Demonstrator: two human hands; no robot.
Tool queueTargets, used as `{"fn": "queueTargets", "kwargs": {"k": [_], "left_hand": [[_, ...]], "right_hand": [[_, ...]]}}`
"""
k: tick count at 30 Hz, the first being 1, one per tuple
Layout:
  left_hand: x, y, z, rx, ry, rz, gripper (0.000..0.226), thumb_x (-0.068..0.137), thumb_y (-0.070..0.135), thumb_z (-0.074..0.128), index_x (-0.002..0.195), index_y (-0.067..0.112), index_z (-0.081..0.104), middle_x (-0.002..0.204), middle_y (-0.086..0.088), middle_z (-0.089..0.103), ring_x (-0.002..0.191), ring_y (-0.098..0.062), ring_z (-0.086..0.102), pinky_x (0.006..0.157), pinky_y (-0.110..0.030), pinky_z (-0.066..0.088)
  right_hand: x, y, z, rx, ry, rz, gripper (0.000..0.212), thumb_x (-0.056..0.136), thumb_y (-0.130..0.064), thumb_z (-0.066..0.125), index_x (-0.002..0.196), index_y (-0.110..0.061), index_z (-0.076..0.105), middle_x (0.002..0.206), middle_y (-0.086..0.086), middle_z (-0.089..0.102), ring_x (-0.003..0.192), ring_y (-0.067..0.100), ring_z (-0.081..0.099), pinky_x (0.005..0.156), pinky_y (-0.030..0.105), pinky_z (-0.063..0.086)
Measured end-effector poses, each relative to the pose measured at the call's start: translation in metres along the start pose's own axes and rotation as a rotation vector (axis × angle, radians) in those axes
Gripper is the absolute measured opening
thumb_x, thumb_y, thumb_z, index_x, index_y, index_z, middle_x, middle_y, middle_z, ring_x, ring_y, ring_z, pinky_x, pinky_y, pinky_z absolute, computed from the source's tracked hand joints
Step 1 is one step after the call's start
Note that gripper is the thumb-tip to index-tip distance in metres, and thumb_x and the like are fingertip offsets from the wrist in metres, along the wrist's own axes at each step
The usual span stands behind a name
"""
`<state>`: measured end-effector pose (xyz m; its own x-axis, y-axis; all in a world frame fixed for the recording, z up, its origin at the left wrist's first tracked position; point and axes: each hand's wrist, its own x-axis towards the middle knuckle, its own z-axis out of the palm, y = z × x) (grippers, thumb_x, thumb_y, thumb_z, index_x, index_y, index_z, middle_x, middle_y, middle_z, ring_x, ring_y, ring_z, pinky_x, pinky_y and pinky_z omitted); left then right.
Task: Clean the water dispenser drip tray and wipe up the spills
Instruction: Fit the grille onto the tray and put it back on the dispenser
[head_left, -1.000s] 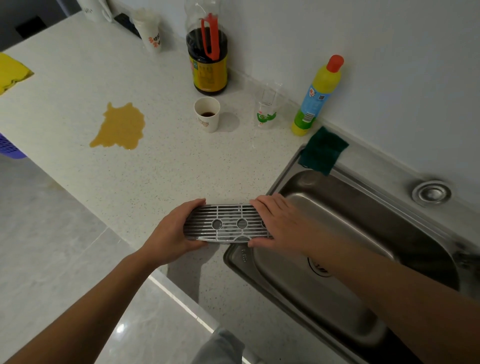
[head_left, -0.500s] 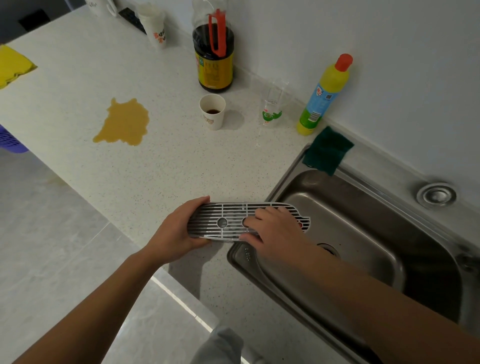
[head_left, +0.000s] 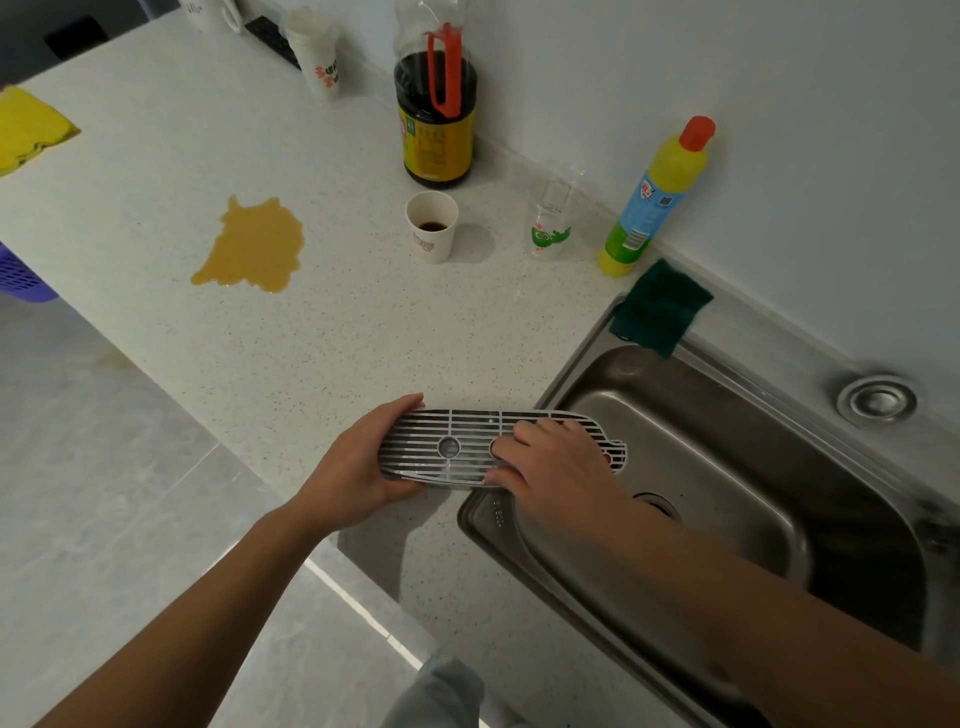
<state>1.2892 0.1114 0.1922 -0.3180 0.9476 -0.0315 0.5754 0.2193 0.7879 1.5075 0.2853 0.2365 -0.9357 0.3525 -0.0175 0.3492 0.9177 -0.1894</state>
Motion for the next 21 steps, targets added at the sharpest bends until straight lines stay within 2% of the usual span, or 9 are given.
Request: {"fn": "queueTargets", "kwargs": {"k": [5, 11, 17, 21], "left_hand": [[0.001, 0.0, -0.001, 0.005, 0.003, 0.003, 0.097, 0.073, 0.041, 0.091, 0.154, 0.026, 0.039, 0.145, 0.009, 0.057, 0.128, -0.004, 0.057, 0.108, -0.029, 0.05], [0.002, 0.0, -0.001, 0.025, -0.011, 0.003, 0.098, 0.073, 0.047, 0.089, 0.154, 0.032, 0.036, 0.143, 0.02, 0.052, 0.128, 0.007, 0.052, 0.107, -0.02, 0.046], [0.002, -0.003, -0.001, 0.034, -0.023, 0.009, 0.097, 0.073, 0.046, 0.089, 0.154, 0.033, 0.036, 0.142, 0.021, 0.05, 0.128, 0.007, 0.051, 0.106, -0.017, 0.045], [0.002, -0.003, -0.001, 0.036, -0.03, 0.004, 0.096, 0.073, 0.048, 0.087, 0.154, 0.035, 0.036, 0.142, 0.021, 0.05, 0.127, 0.009, 0.05, 0.106, -0.017, 0.045]], "right_hand": [[0.005, -0.005, -0.002, 0.003, -0.094, -0.001, 0.047, 0.1, -0.055, 0.031, 0.106, -0.026, 0.068, 0.097, -0.007, 0.066, 0.088, 0.017, 0.059, 0.08, 0.036, 0.047], [0.007, 0.0, 0.0, -0.022, -0.089, -0.032, 0.041, 0.1, -0.052, 0.036, 0.104, -0.026, 0.068, 0.096, -0.005, 0.067, 0.086, 0.019, 0.061, 0.078, 0.036, 0.048], [0.009, 0.001, 0.005, -0.044, -0.13, -0.043, 0.04, 0.1, -0.054, 0.034, 0.109, -0.03, 0.064, 0.098, -0.008, 0.065, 0.087, 0.016, 0.059, 0.079, 0.035, 0.047], [0.012, 0.001, 0.006, -0.033, -0.133, -0.044, 0.033, 0.101, -0.054, 0.042, 0.111, -0.03, 0.064, 0.099, -0.008, 0.065, 0.089, 0.016, 0.06, 0.081, 0.037, 0.048]]}}
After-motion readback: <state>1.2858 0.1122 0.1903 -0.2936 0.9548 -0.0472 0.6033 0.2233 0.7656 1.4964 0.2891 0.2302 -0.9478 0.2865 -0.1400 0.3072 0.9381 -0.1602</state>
